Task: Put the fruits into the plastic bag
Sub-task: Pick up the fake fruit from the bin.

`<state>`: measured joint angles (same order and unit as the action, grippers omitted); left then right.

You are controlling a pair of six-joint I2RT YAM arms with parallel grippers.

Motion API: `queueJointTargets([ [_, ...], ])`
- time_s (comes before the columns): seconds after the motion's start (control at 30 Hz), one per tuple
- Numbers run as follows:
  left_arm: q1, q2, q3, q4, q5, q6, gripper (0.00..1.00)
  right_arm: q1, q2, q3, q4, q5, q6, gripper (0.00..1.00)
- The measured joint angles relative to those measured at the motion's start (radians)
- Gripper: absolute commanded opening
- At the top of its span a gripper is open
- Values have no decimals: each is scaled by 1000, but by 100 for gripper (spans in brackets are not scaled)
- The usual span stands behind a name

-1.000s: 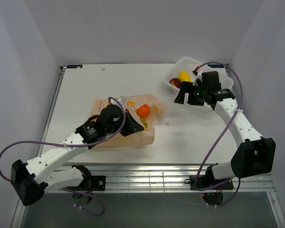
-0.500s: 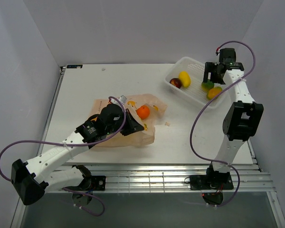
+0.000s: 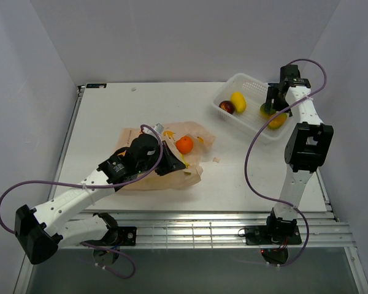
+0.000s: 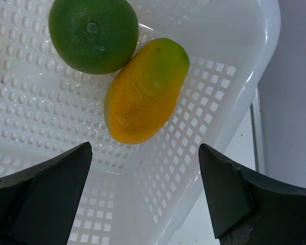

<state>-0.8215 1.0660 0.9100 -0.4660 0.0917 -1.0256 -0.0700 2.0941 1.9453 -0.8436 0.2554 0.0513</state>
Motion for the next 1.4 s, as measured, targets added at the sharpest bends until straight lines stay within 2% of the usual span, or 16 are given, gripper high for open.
queueJointTargets([
  [0.2,0,0,0,-2,-3,-1,0,-3,14,-14,3,53,105,90],
  [0.83,0,-27,-3,-6,-14,-29,0,-28,103,-39,84,6,261,90],
  [1.03,0,-27,-3,-6,-21,-31,0,-28,151,-45,114,-2,275,100],
  [1.07,0,-27,-3,-6,-22,-31,0,-28,153,-47,114,-2,277,92],
  [1.13,0,-27,-3,-6,-24,-31,0,-28,153,-58,122,0,277,85],
  [1.17,0,-27,-3,-7,-24,-31,0,-29,153,-61,126,1,279,75],
  [1.23,0,-27,-3,-10,-25,-31,0,-29,153,-71,141,2,278,65],
  [1.27,0,-27,-3,-12,-26,-31,0,-30,153,-75,146,3,281,55],
  [1.4,0,-27,-3,-14,-25,-31,0,-31,142,-89,174,1,278,43],
])
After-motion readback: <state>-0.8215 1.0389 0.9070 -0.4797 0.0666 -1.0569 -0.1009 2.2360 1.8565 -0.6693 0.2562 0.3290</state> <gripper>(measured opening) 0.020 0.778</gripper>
